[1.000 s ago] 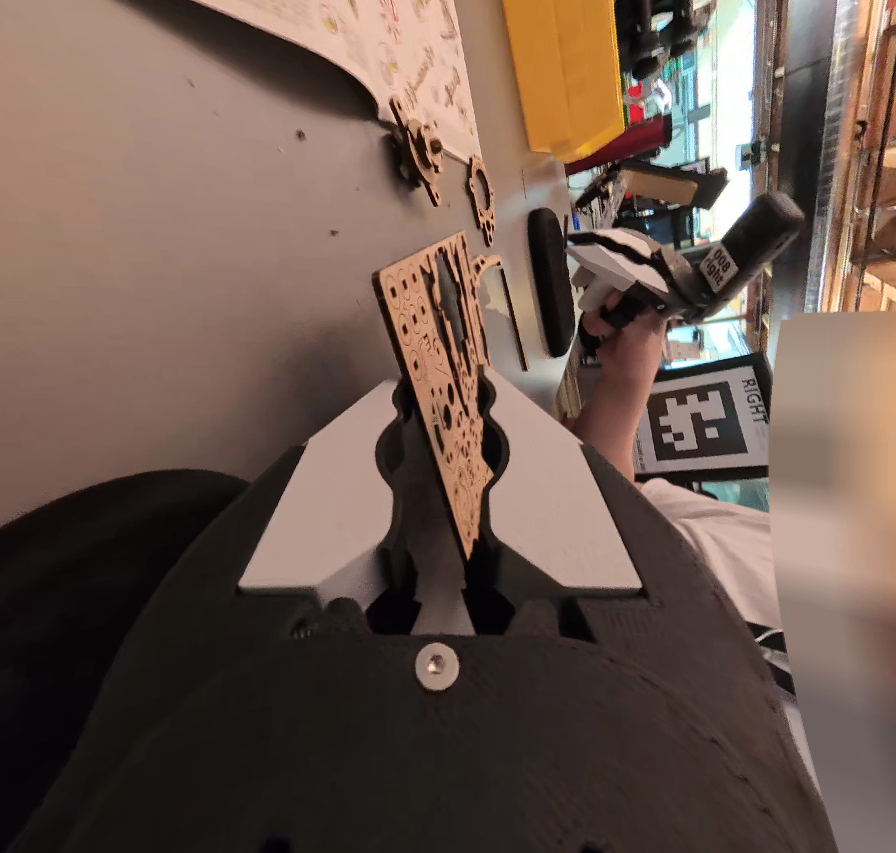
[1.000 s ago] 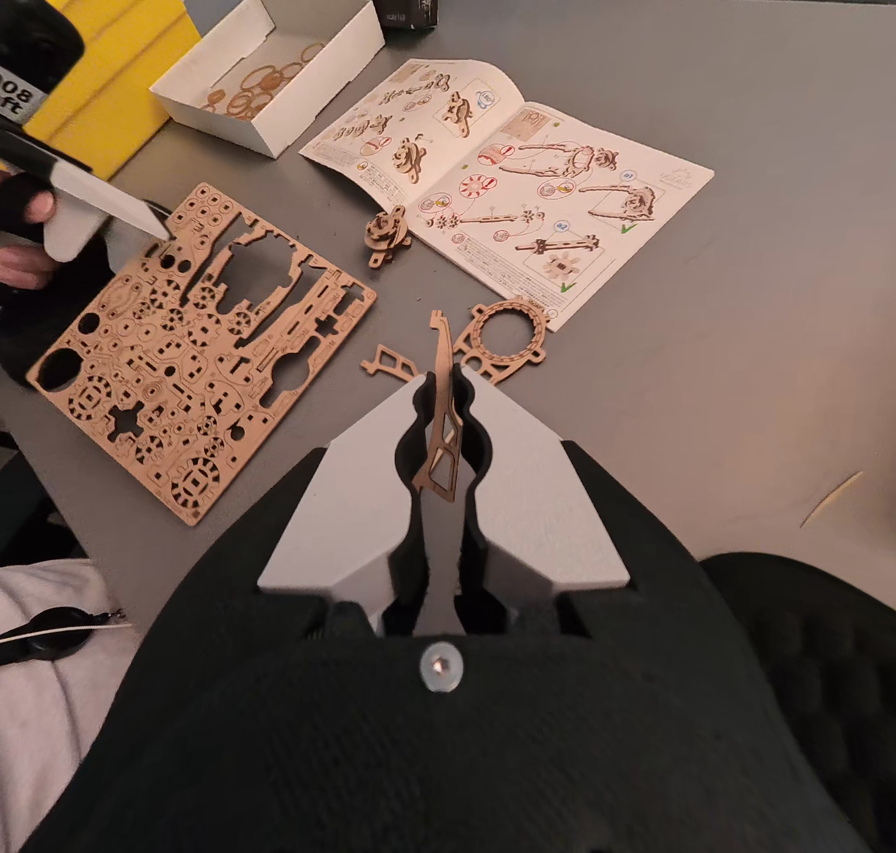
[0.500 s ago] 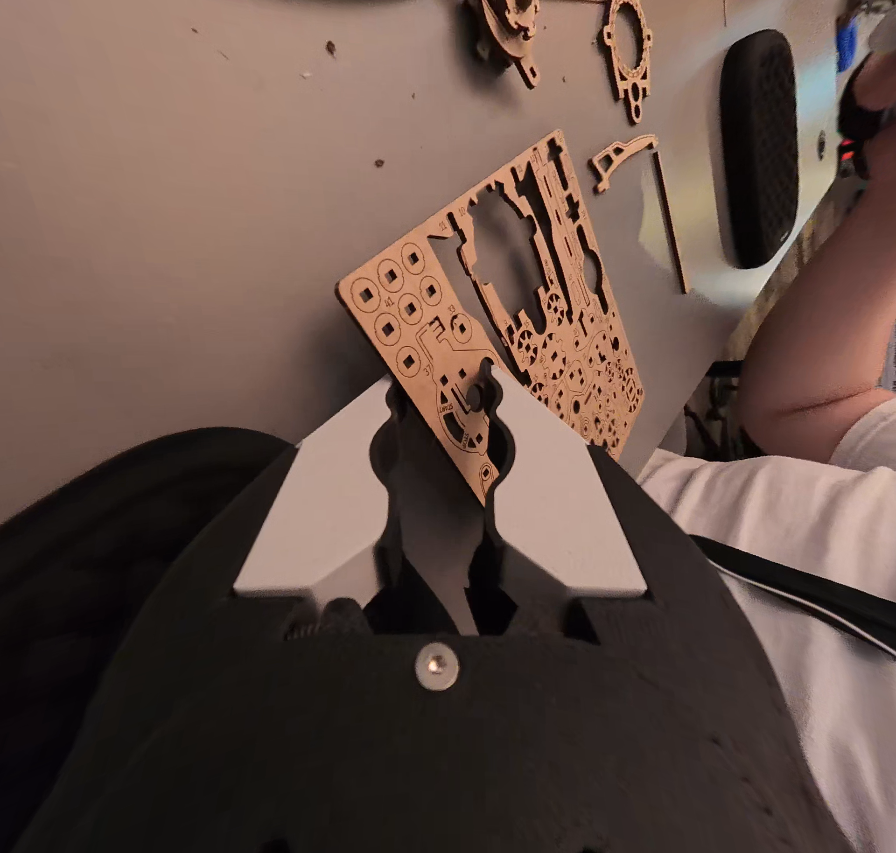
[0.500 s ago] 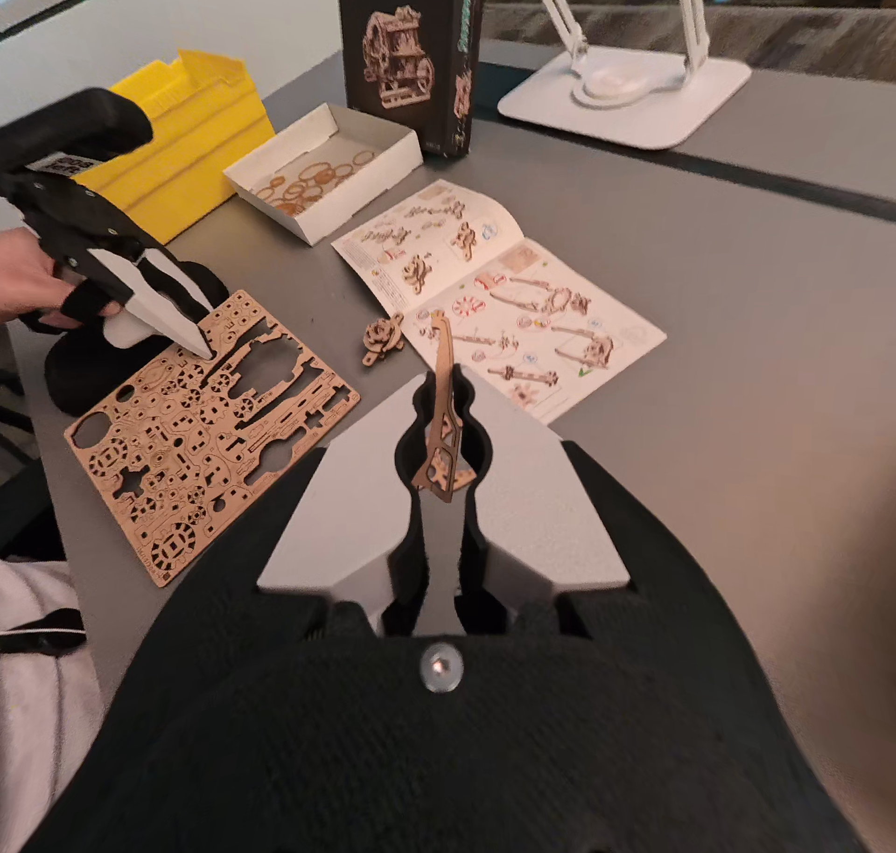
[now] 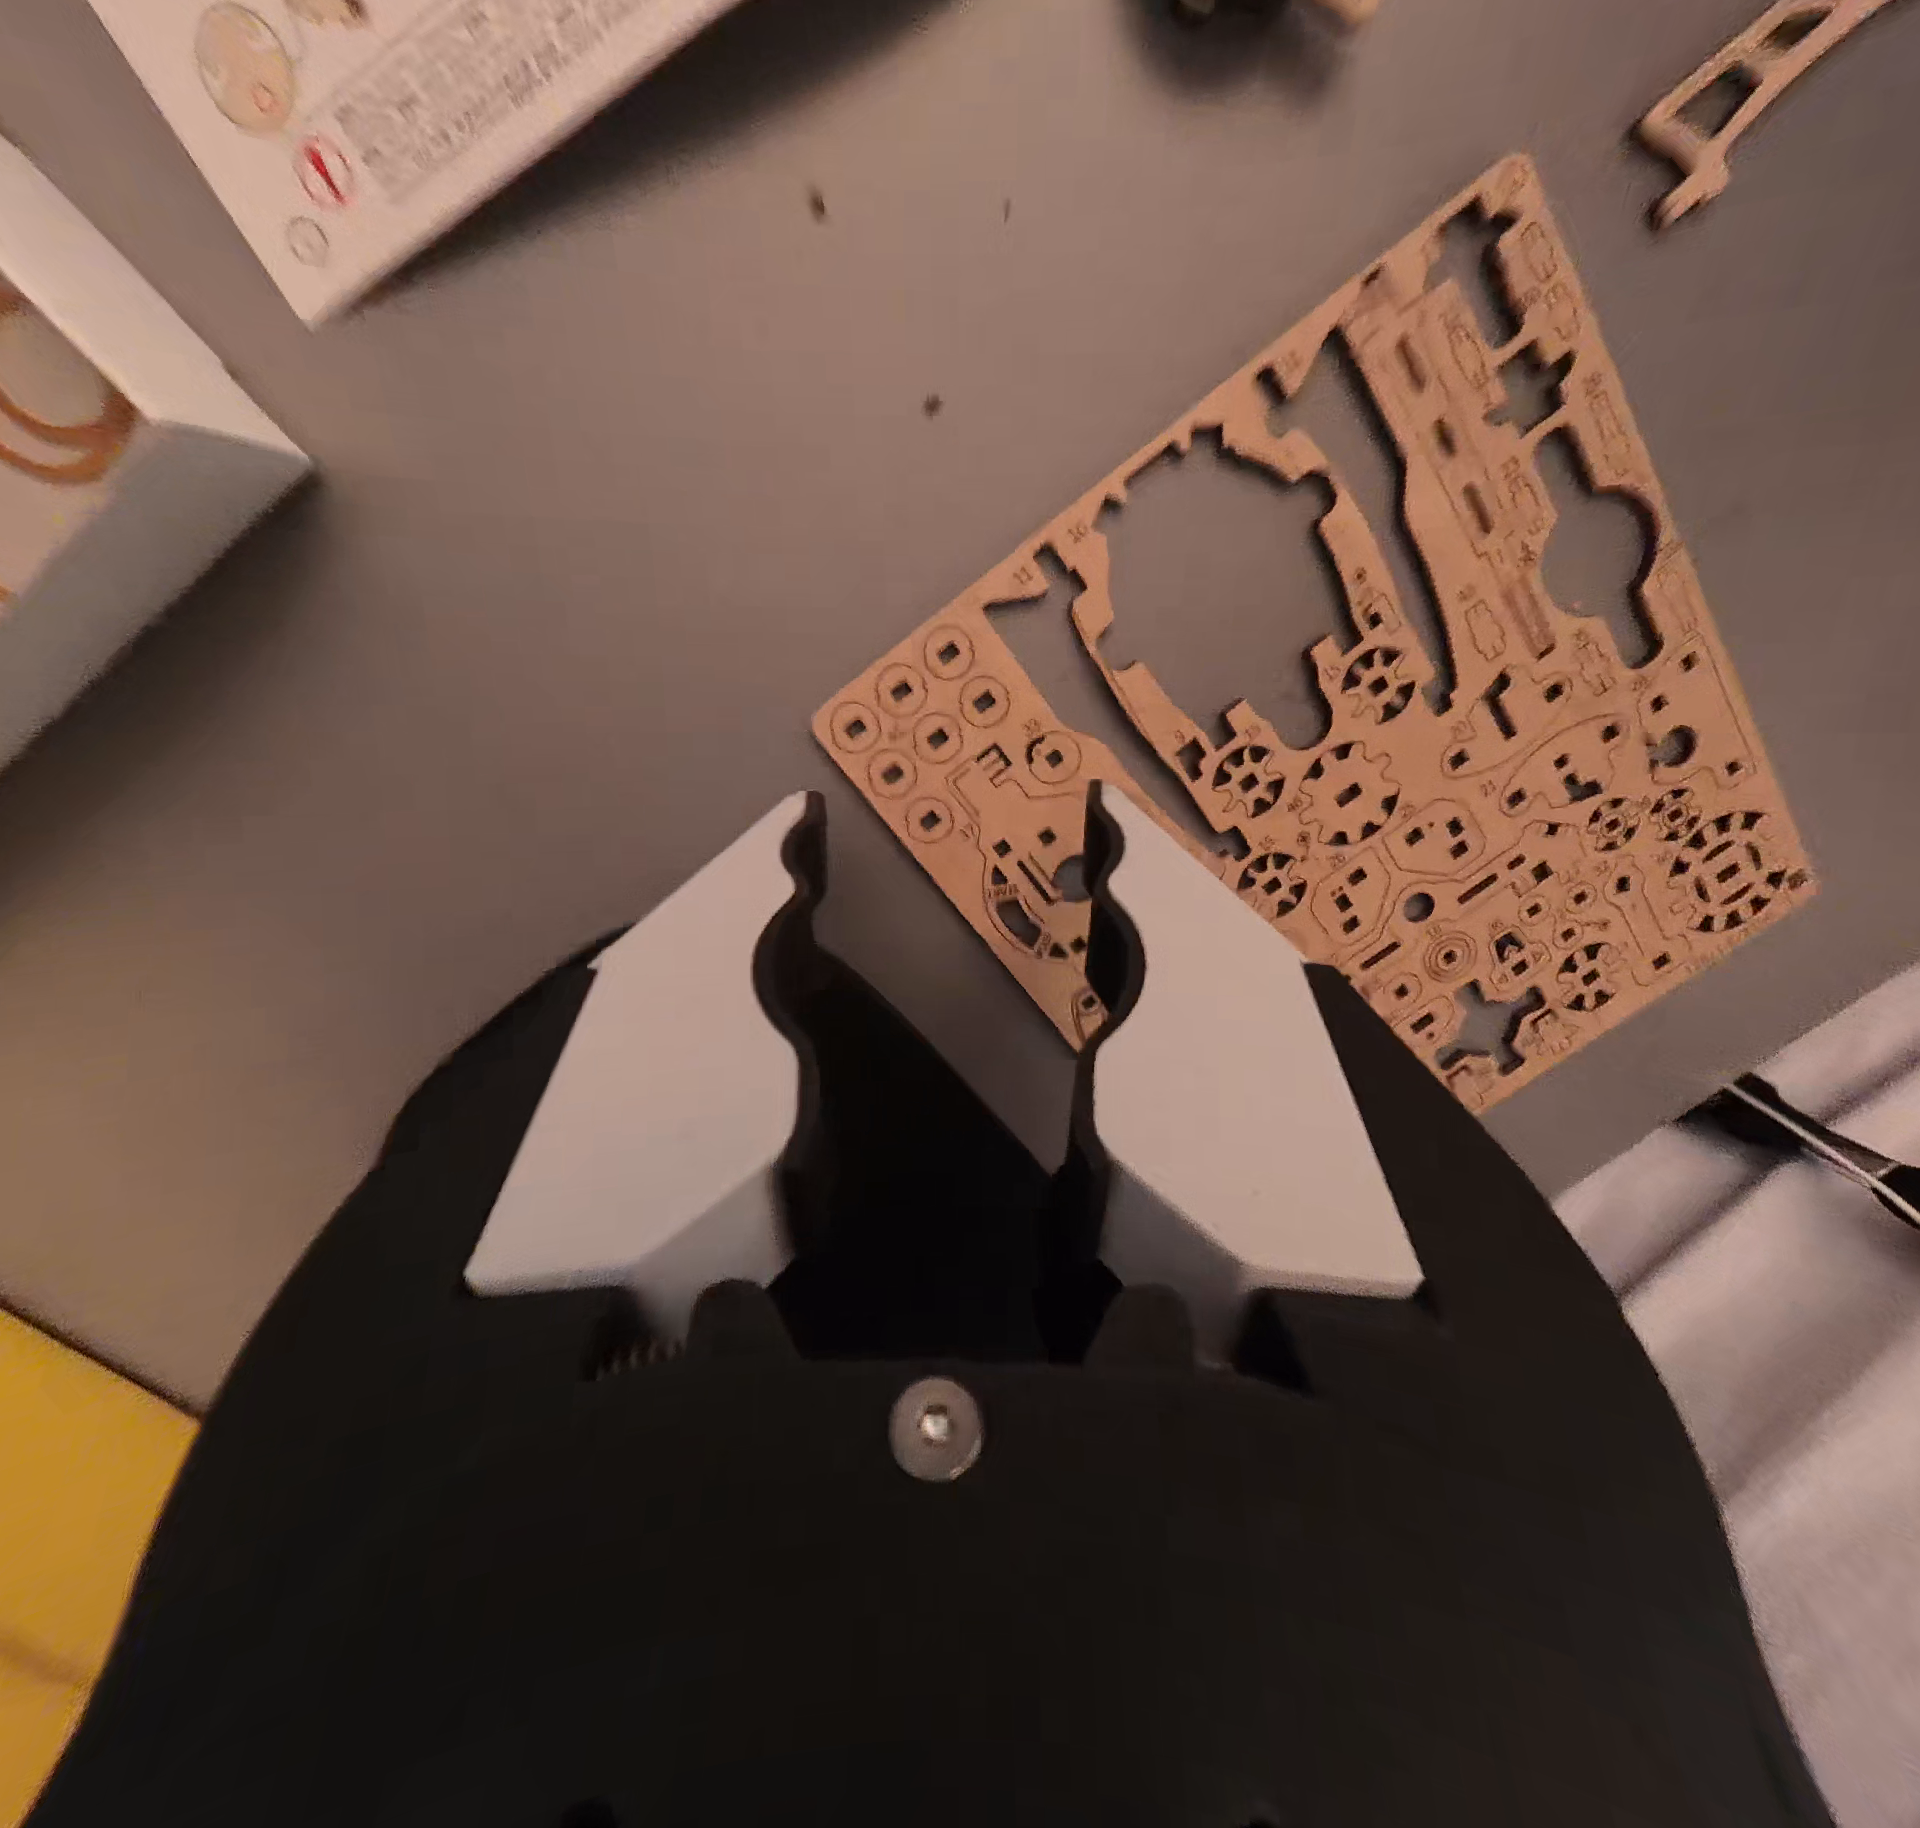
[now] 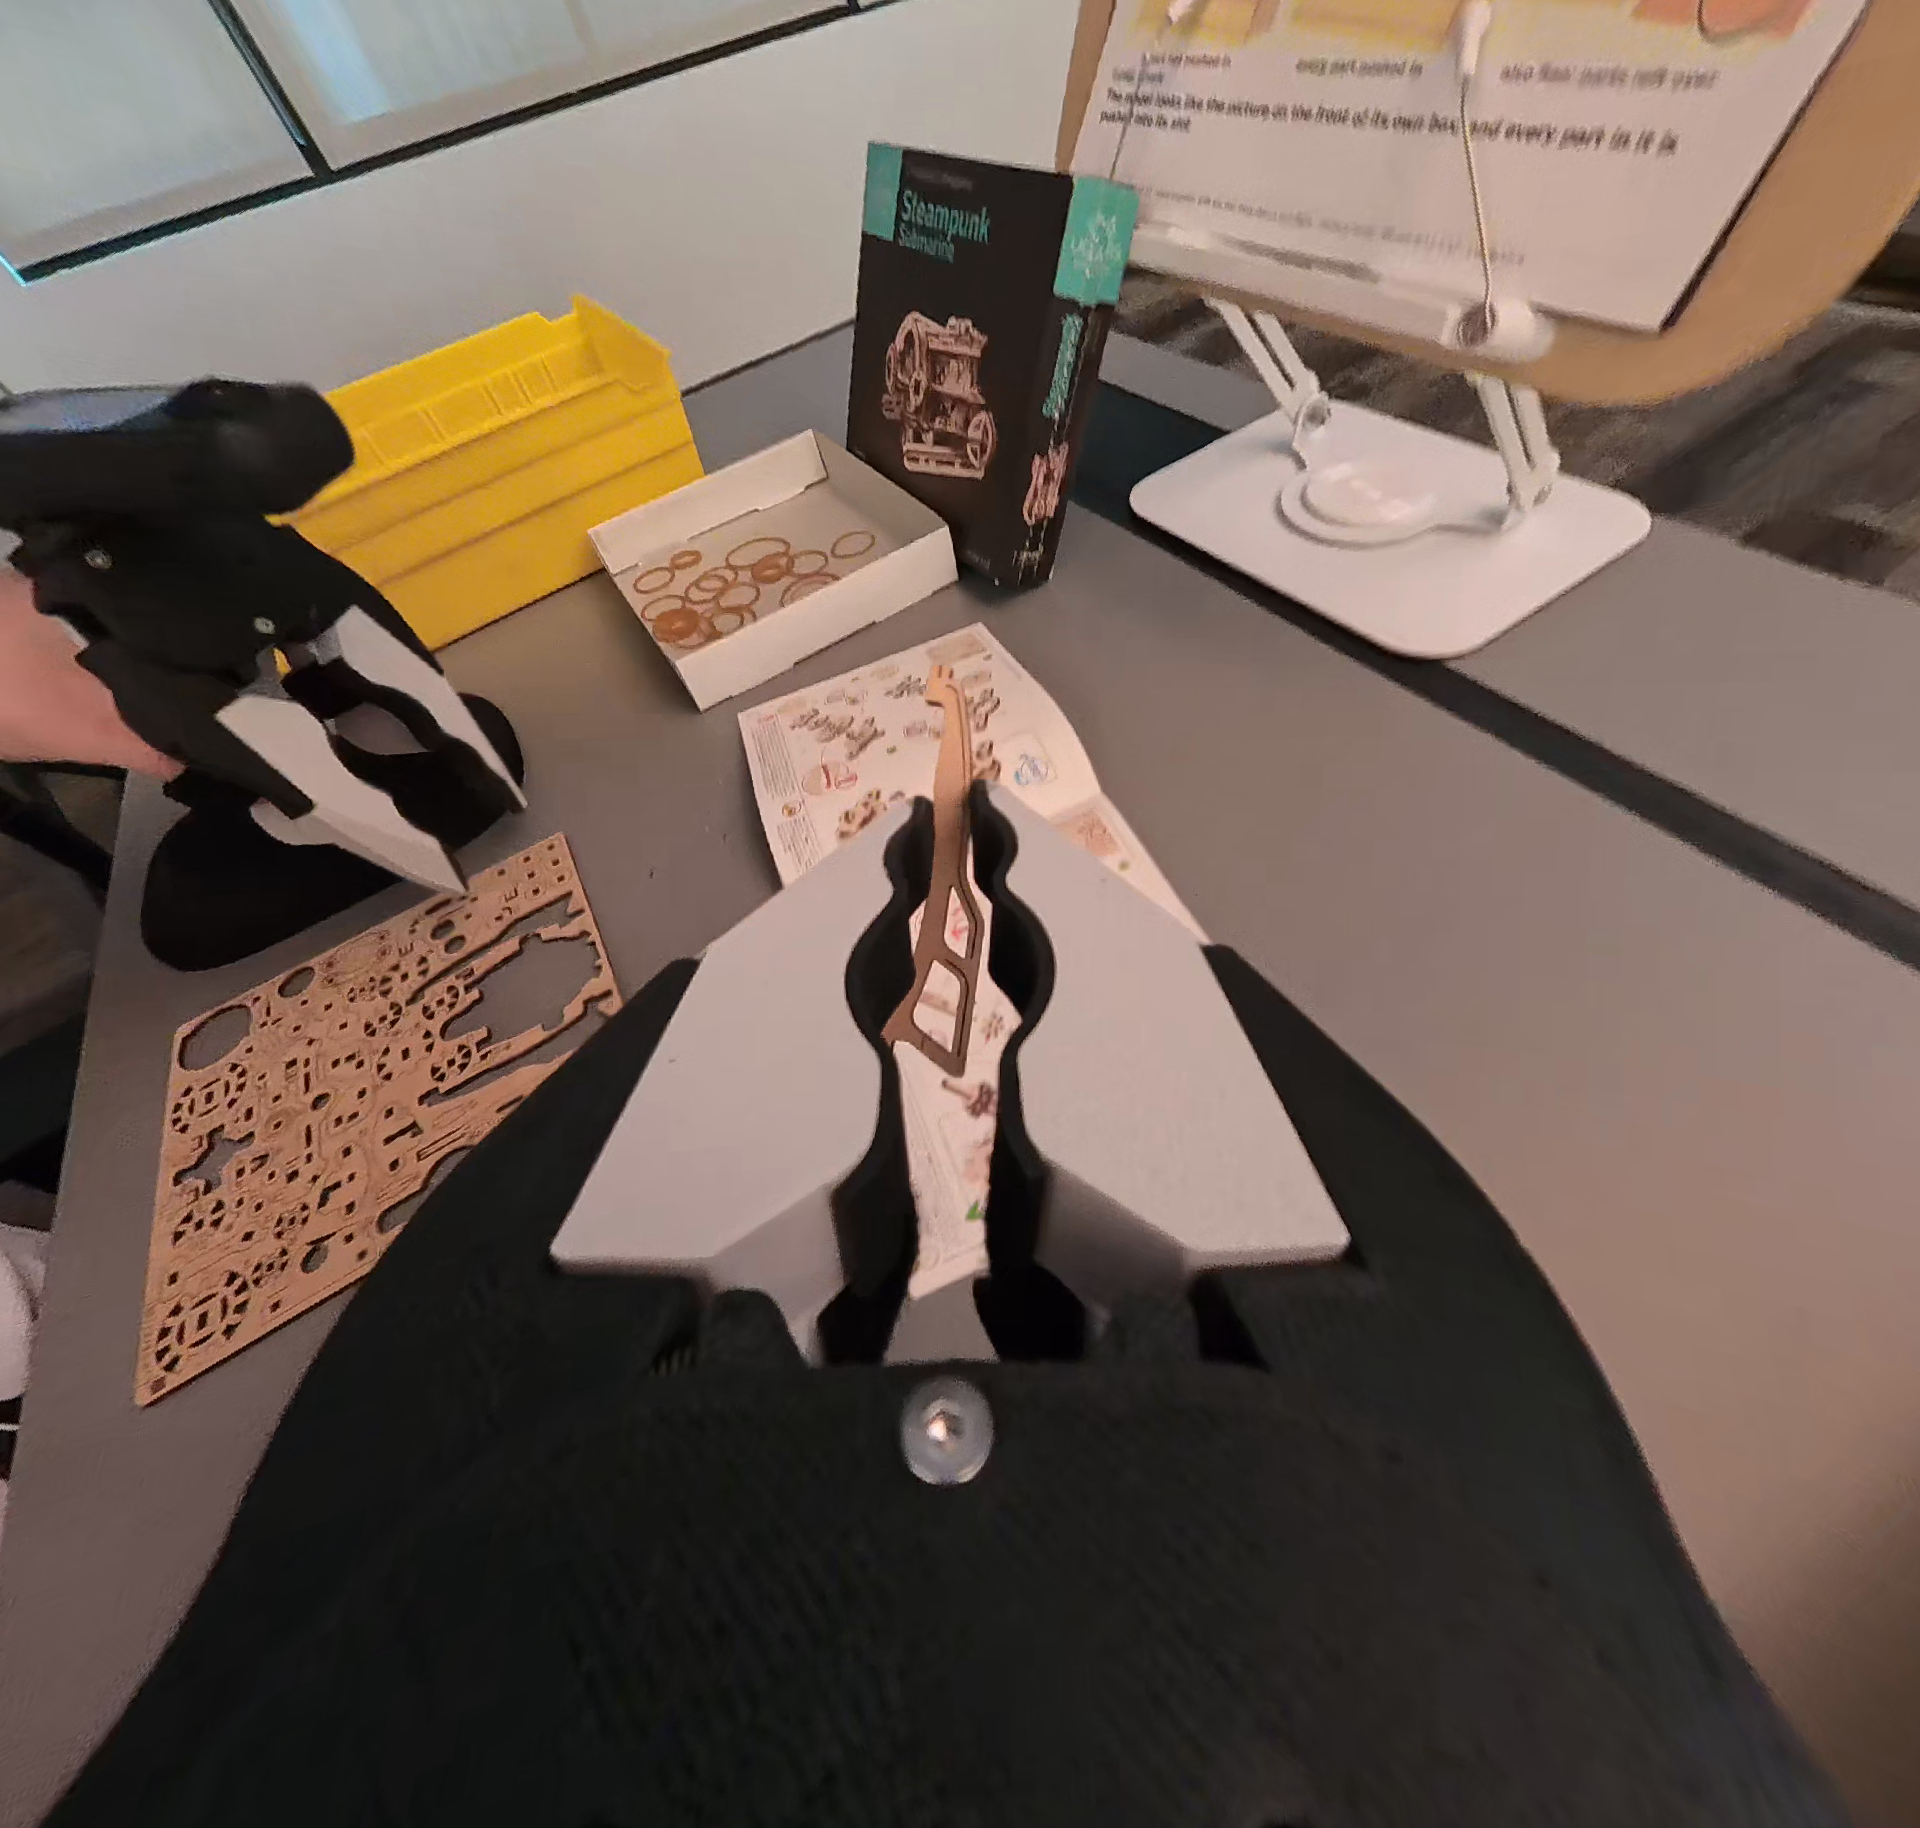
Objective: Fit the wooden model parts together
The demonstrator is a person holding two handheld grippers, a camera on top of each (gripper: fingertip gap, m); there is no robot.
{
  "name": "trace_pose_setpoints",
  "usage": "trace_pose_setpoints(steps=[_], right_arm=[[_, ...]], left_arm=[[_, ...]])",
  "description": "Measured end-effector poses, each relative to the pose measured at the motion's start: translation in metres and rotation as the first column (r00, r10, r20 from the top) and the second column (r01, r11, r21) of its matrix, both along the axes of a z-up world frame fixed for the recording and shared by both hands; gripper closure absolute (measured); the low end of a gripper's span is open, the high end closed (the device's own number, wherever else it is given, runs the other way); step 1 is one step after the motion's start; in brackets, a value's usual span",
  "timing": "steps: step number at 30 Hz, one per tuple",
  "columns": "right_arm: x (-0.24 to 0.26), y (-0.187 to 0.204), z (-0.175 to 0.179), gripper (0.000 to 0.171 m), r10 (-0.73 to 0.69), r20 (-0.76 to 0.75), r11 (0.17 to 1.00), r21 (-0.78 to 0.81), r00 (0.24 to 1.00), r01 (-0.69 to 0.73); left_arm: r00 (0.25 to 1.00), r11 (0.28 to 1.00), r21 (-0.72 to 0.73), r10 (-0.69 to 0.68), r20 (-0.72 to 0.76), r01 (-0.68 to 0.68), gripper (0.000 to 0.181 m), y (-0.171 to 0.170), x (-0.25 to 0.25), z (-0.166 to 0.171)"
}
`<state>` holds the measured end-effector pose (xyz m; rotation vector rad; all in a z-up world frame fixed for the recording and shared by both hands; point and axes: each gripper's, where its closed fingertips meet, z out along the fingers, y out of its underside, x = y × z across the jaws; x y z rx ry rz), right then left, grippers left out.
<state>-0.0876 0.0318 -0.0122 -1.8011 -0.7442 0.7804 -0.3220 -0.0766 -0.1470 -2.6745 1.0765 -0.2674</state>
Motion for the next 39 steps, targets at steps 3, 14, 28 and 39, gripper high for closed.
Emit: trace_pose_setpoints(steps=[3, 14, 28, 39], right_arm=[[-0.010, 0.003, 0.008, 0.165, 0.043, 0.028, 0.996, 0.072, 0.999, -0.045], [-0.045, -0.040, -0.032, 0.165, 0.193, 0.317, 0.892, 0.338, 0.929, -0.300], [-0.065, -0.052, -0.060, 0.165, 0.263, 0.444, 0.853, 0.308, 0.857, -0.422], [-0.073, -0.057, -0.063, 0.161, 0.293, 0.433, 0.832, 0.325, 0.852, -0.451]], left_arm=[[0.968, 0.990, 0.140, -0.019, 0.249, -0.017, 0.135, 0.026, 0.027, 0.040], [0.625, 0.991, 0.027, -0.103, 0.774, 0.130, 0.142, 0.070, 0.125, 0.106], [0.576, 0.900, -0.205, -0.061, 0.815, 0.385, 0.143, 0.066, 0.165, 0.079], [0.569, 0.854, -0.228, -0.093, 0.817, 0.468, 0.181, 0.044, 0.161, 0.064]])
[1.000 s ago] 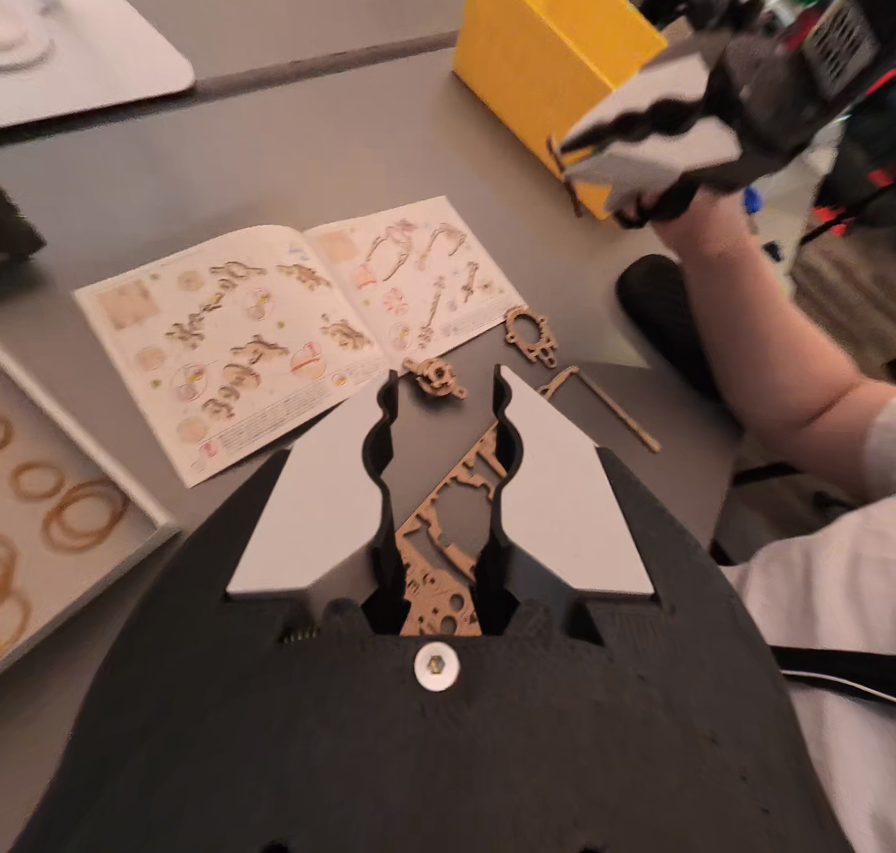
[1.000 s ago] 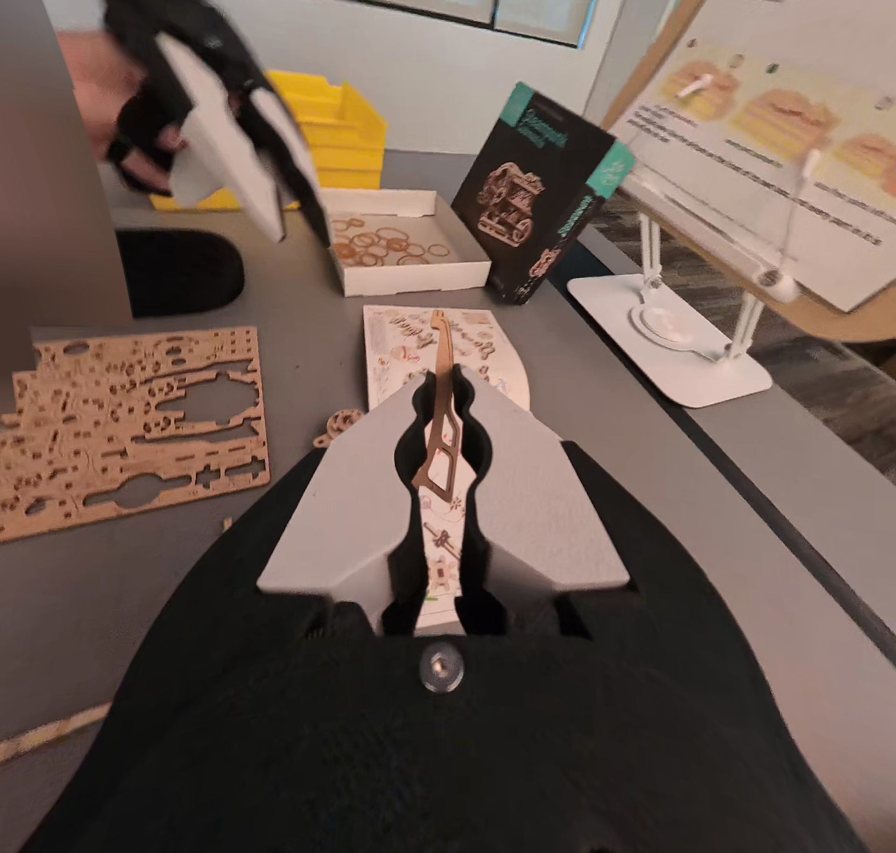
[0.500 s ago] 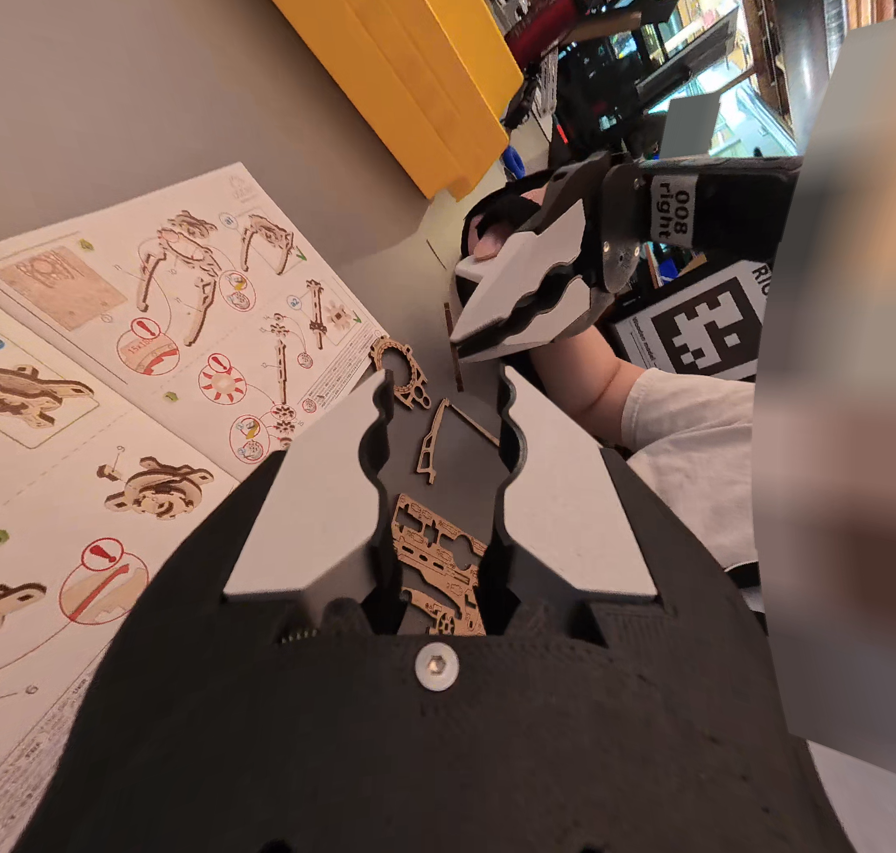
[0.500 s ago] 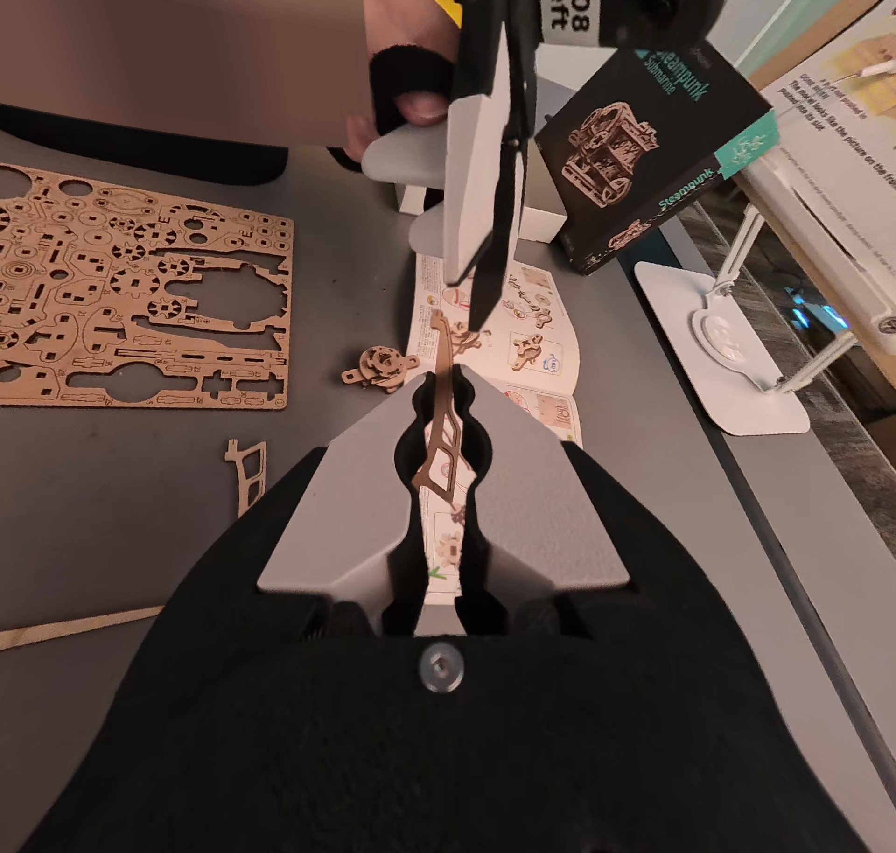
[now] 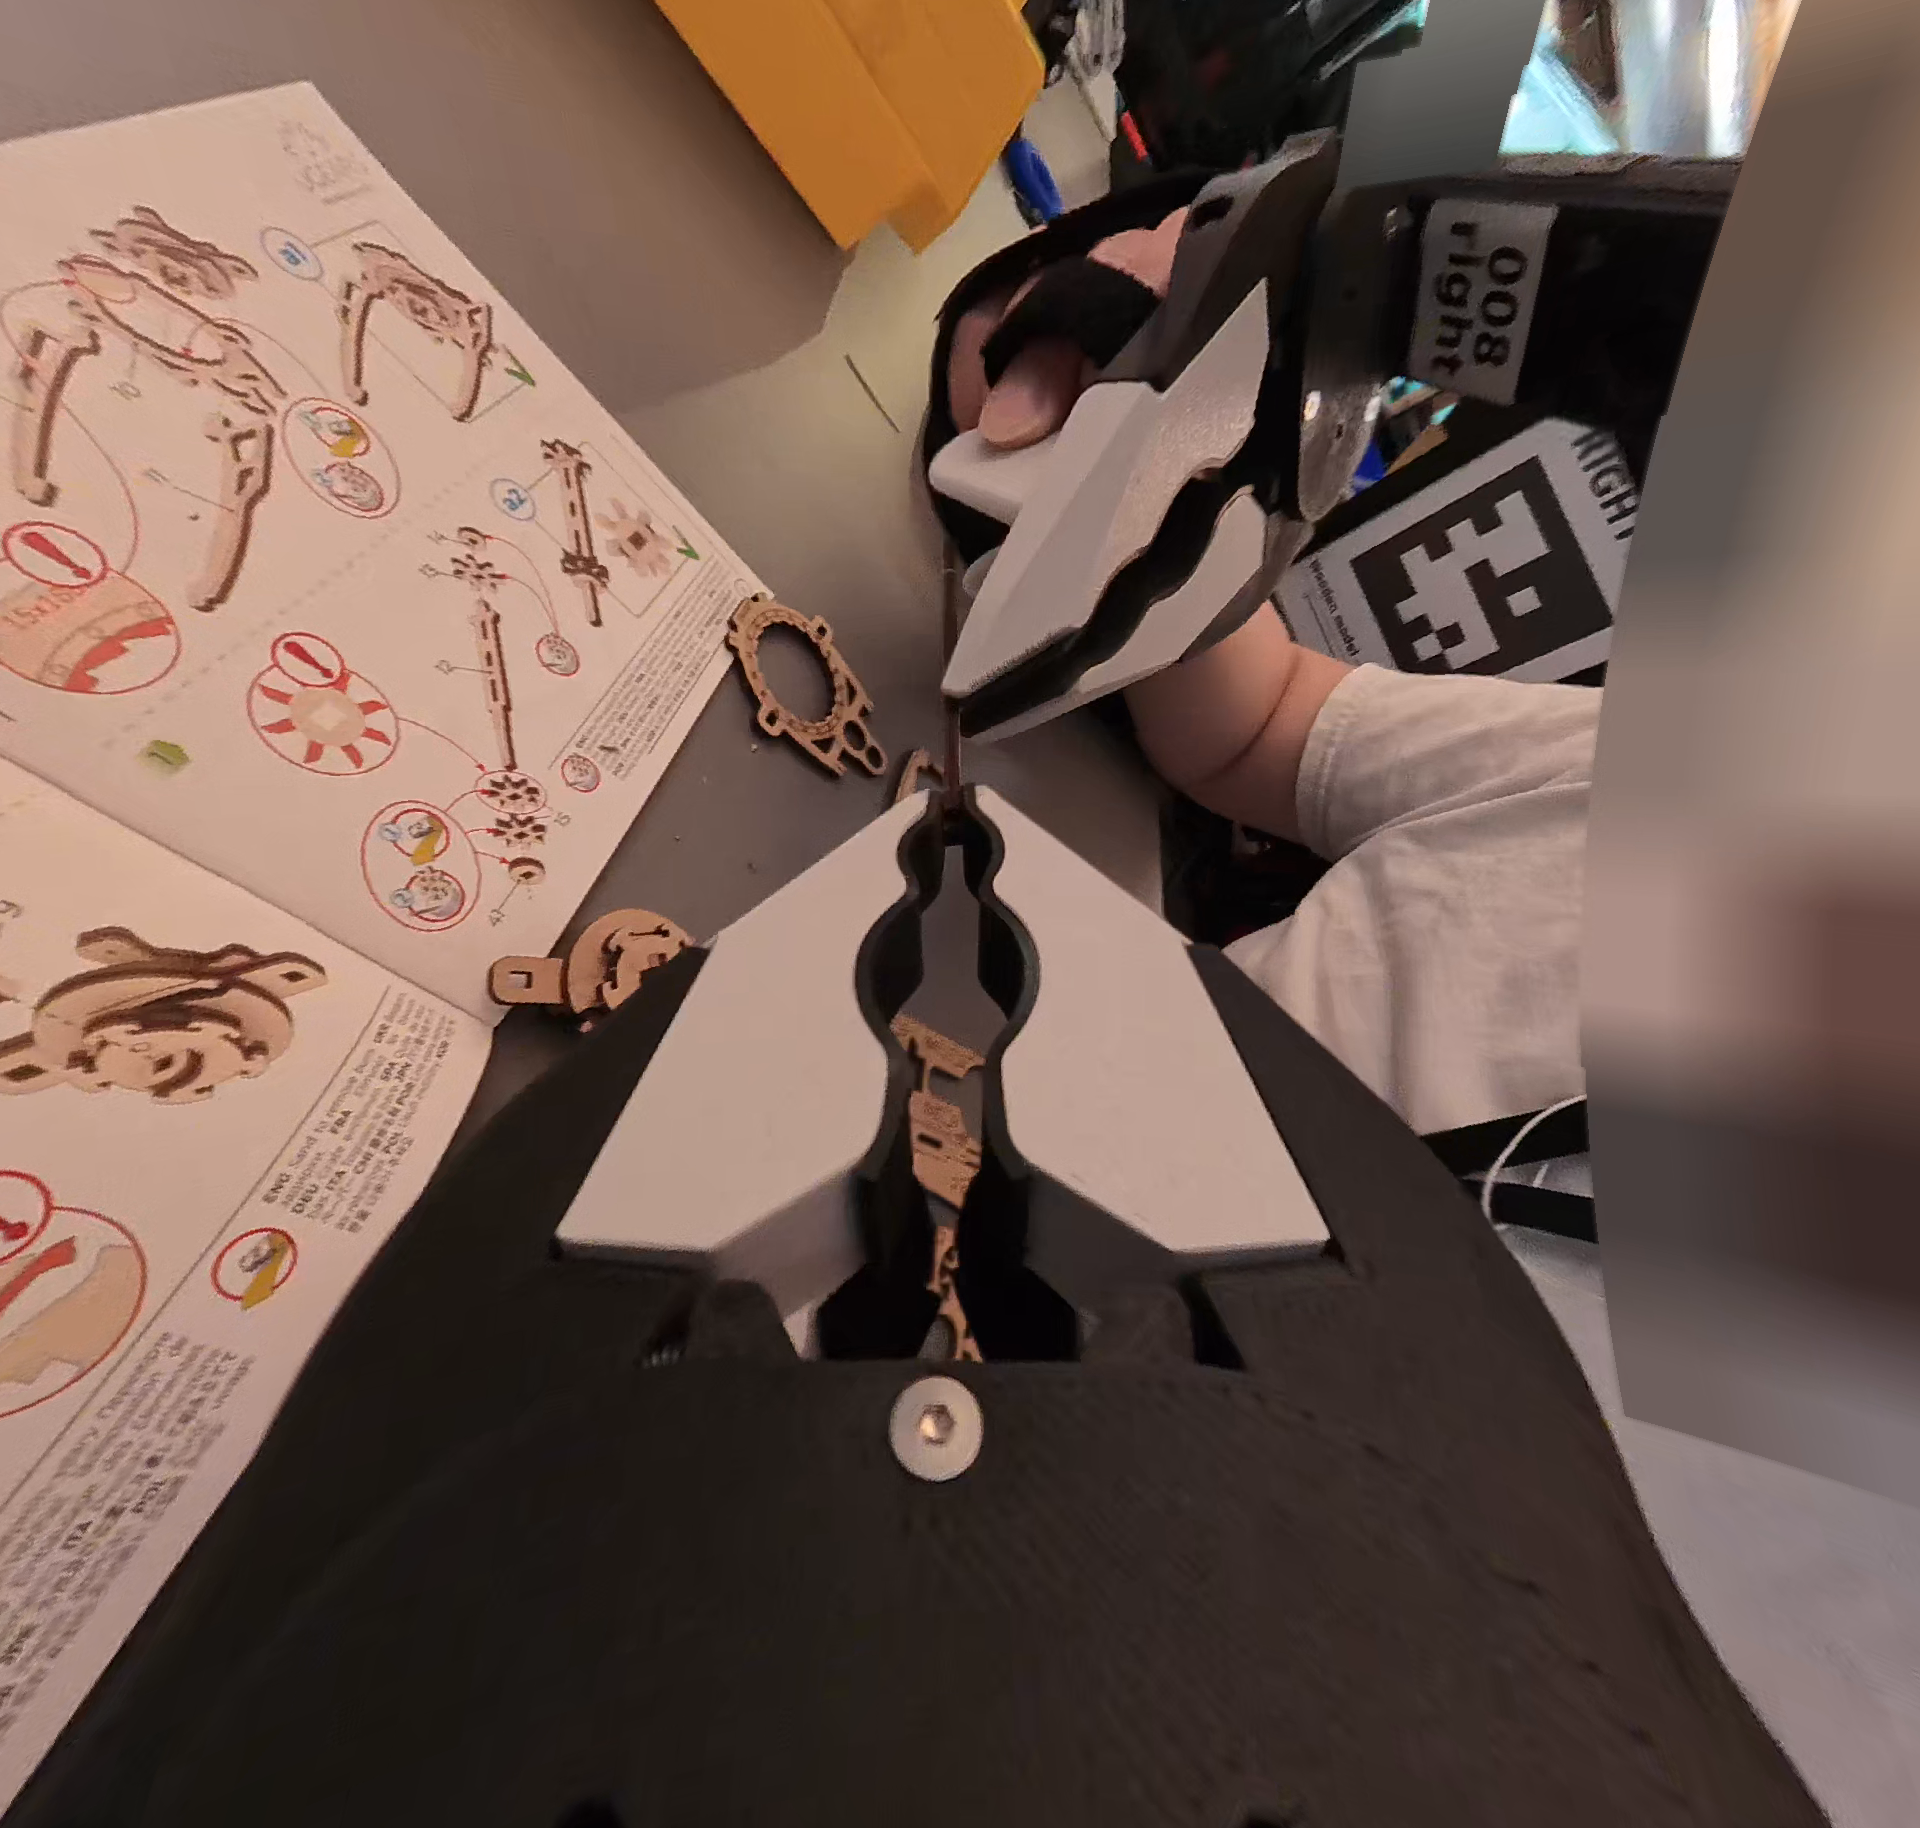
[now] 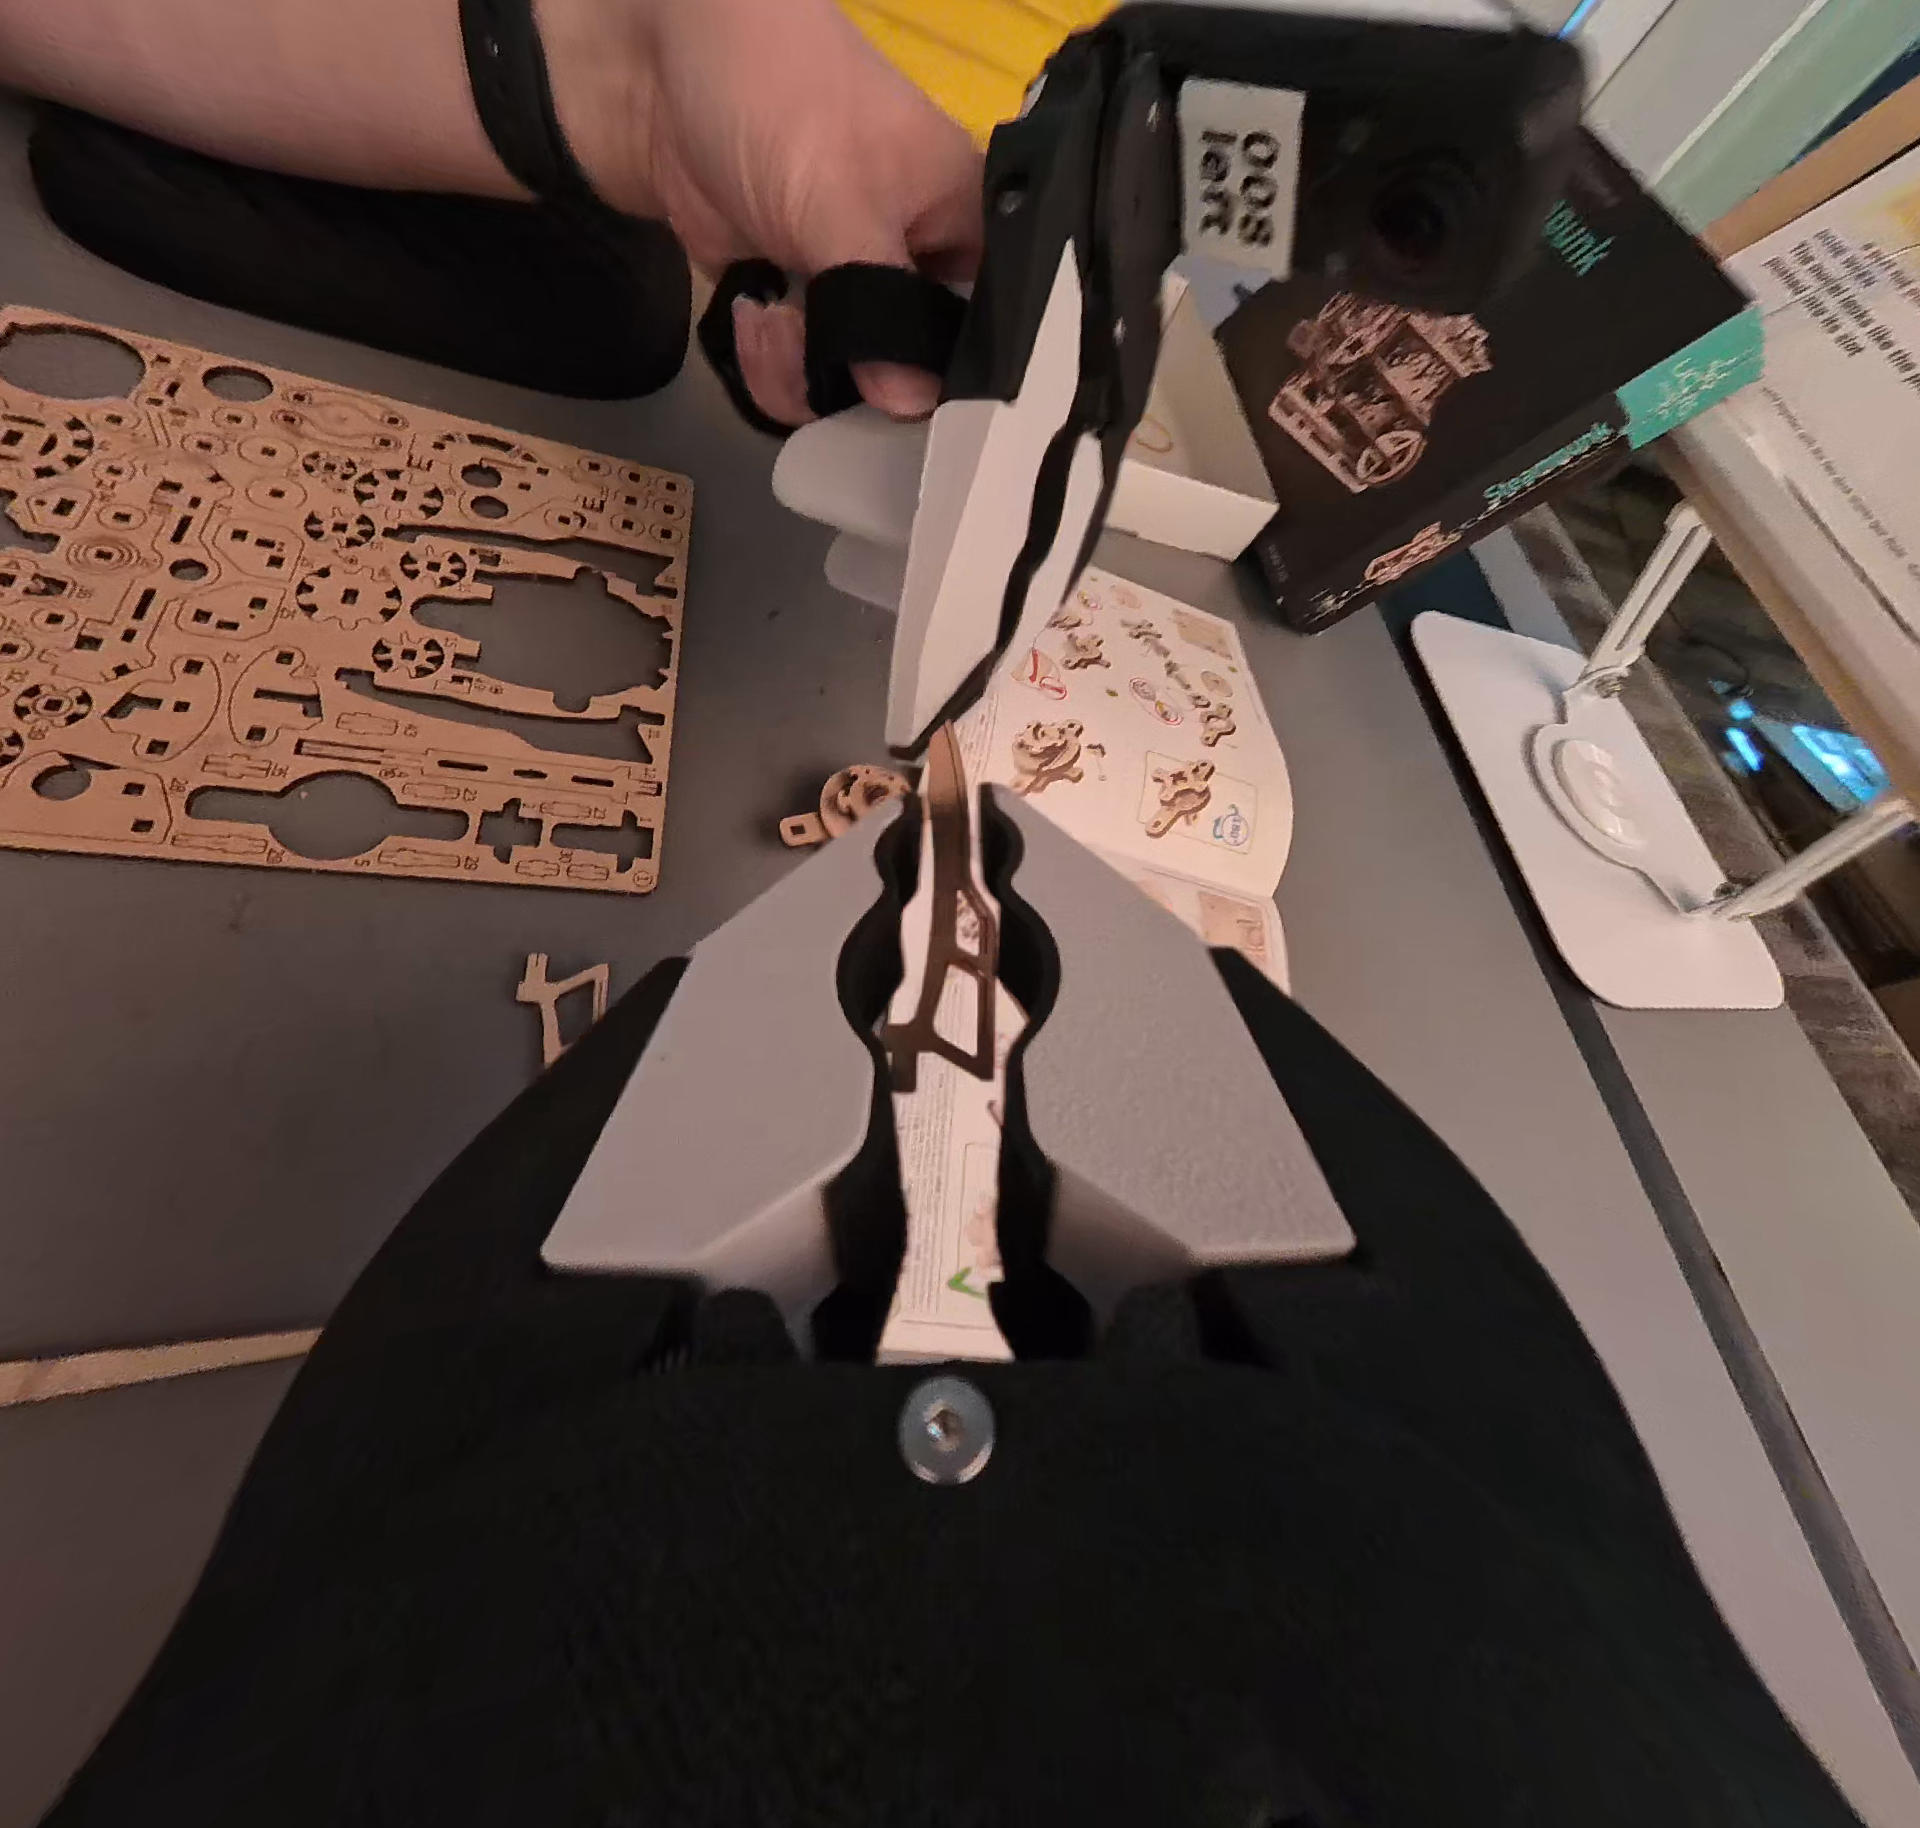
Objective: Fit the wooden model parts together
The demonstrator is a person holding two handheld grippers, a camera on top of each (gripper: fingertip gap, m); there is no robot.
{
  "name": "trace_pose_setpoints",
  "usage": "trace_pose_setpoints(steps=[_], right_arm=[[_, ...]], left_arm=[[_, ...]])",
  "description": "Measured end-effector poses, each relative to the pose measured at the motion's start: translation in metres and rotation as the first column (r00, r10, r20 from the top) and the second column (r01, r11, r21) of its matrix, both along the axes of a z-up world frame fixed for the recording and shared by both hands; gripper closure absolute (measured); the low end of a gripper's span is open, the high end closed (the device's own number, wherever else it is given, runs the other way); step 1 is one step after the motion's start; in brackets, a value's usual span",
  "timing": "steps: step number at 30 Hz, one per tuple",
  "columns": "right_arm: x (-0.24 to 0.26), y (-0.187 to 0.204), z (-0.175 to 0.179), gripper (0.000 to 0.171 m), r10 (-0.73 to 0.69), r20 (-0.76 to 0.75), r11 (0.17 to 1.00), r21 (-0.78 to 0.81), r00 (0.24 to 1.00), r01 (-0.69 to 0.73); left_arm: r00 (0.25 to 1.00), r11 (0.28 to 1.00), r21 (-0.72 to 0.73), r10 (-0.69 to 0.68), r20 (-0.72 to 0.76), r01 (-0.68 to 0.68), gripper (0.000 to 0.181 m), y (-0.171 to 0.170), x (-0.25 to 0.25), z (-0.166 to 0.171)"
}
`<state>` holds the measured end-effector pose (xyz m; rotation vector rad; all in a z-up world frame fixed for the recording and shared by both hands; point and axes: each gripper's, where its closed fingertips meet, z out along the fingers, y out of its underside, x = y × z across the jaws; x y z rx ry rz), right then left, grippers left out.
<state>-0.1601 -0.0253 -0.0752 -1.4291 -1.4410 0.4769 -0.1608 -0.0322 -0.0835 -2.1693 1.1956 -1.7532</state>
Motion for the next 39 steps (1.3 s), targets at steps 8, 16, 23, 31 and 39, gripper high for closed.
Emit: trace_pose_setpoints(steps=[8, 16, 23, 31, 39], right_arm=[[0.045, 0.019, 0.030, 0.130, -0.070, -0.220, 0.994, -0.100, 0.973, 0.049], [0.044, 0.027, 0.007, 0.130, -0.096, -0.141, 0.989, -0.123, 0.985, 0.079], [0.043, 0.040, 0.007, 0.140, -0.183, -0.130, 0.981, -0.093, 0.975, 0.171], [0.049, 0.051, 0.006, 0.153, -0.274, -0.164, 0.951, -0.192, 0.948, 0.241], [0.046, 0.050, 0.002, 0.161, -0.276, -0.128, 0.950, -0.189, 0.953, 0.249]], left_arm=[[0.976, 0.975, -0.166, 0.172, 0.137, -0.148, 0.181, 0.020, 0.000, 0.019], [0.954, 0.945, -0.254, 0.253, 0.162, -0.207, 0.181, 0.029, 0.001, 0.017], [0.944, 0.941, -0.236, 0.284, 0.165, -0.242, 0.181, 0.032, 0.004, 0.016], [0.934, 0.936, -0.219, 0.315, 0.168, -0.277, 0.181, 0.034, 0.007, 0.014], [0.948, 0.949, -0.192, 0.282, 0.150, -0.252, 0.181, 0.029, 0.009, 0.011]])
